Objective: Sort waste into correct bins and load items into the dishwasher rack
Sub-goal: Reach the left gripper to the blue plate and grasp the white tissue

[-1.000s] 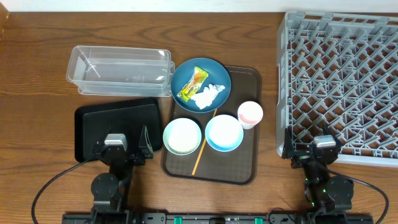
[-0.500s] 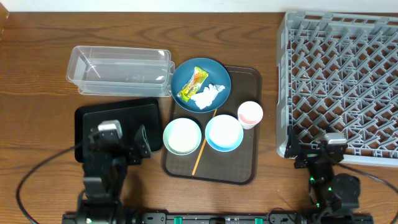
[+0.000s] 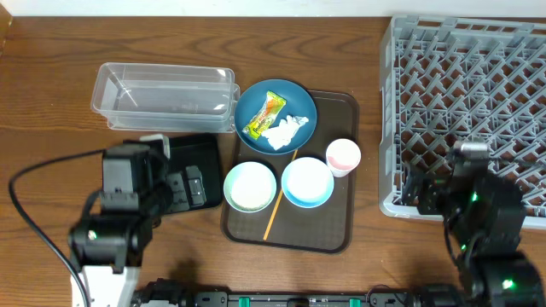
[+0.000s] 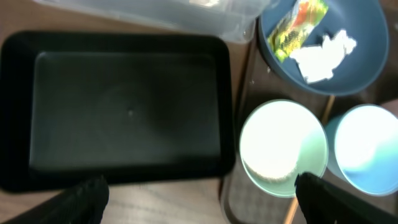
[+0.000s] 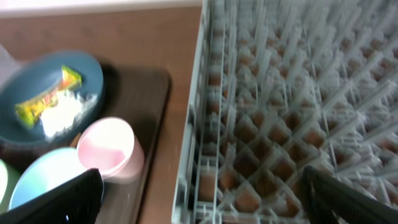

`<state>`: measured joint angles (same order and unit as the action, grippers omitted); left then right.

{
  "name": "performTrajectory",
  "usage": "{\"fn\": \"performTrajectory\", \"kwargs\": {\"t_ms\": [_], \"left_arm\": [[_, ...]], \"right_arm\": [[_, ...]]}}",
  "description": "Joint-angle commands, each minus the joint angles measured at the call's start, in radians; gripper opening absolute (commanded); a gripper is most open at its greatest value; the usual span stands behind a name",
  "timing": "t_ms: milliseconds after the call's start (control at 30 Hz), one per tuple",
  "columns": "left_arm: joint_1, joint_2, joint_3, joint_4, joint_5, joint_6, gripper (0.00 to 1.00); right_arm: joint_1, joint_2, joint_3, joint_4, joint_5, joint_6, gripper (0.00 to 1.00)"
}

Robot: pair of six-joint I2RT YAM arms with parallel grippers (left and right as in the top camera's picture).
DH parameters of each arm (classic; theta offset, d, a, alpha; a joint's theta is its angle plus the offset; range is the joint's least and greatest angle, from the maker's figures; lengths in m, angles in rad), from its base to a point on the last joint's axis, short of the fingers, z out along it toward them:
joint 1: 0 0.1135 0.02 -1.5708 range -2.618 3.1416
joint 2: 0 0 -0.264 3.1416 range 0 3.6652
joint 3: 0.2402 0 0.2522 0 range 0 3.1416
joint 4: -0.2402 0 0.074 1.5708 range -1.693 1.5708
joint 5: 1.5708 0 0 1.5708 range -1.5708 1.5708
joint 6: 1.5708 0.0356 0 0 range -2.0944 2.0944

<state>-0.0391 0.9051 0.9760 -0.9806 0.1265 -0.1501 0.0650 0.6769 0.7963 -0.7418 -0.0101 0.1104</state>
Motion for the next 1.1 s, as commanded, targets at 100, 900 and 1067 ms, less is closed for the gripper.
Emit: {"fn": "performTrajectory", "kwargs": {"t_ms": [100,900,1067], "left_arm": [[0.008,0.100,0.114,-0.104,0.009,-0.004,0.98],[-0.178,0.437,0.315,0.058,-0.007,0.101,0.98],[-0.274,0.578,0.385,0.169,-0.007,0.145,0.97]], "right_arm": [[0.007,0.132,0.178,-0.156,0.010,-0.014,0.99],[0.008,0.192,0.167,-0.186,0.002,-0.010,0.99],[0.008,0.192,0.167,-0.187,0.002,-0.010,0.99]]}}
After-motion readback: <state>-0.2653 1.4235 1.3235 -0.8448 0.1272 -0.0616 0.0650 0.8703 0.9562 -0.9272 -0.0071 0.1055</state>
